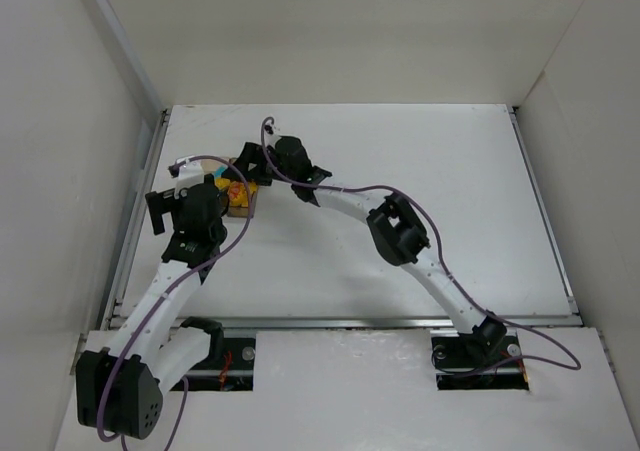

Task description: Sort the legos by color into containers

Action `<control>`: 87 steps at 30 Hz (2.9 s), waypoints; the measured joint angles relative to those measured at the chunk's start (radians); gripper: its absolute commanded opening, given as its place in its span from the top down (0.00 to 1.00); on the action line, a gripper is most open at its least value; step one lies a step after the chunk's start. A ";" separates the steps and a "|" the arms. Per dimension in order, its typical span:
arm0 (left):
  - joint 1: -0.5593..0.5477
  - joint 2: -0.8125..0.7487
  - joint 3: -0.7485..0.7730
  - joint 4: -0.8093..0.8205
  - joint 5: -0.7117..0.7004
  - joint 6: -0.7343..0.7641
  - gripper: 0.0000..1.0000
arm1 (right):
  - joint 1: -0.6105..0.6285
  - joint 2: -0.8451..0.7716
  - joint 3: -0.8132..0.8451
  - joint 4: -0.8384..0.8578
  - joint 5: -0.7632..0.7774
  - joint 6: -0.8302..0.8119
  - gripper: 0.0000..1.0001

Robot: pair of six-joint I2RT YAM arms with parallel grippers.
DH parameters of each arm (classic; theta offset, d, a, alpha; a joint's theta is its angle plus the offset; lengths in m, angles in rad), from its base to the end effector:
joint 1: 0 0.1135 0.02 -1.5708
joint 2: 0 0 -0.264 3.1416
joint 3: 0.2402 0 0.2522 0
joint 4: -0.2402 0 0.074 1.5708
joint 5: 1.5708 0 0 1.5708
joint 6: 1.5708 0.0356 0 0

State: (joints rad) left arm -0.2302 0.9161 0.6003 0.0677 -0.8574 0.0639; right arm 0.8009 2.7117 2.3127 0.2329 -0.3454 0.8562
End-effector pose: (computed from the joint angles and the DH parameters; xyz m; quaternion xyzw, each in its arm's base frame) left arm 0.2058 -0.0206 0.2800 -0.1474 0.7474 0.2805 0.5839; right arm 0.4194 0.4500 0.1659 -0.0902 0.7548 0.5577 0.3335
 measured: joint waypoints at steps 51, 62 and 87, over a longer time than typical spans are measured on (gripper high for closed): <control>0.095 0.486 0.616 -0.364 1.101 0.715 0.24 | -0.376 -0.917 -0.717 -0.328 -0.142 -0.689 0.00; 0.201 0.735 0.755 -0.557 1.218 1.114 0.26 | -0.401 -0.819 -0.716 -0.497 -0.262 -0.827 0.00; 0.264 0.891 0.827 -0.619 1.234 1.342 0.29 | -0.440 -0.780 -0.715 -0.517 -0.361 -0.845 0.00</control>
State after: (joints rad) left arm 0.0341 1.8069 1.4277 -0.5514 0.3763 1.4059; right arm 0.3611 1.9312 1.5982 -0.2836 -0.7067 0.0109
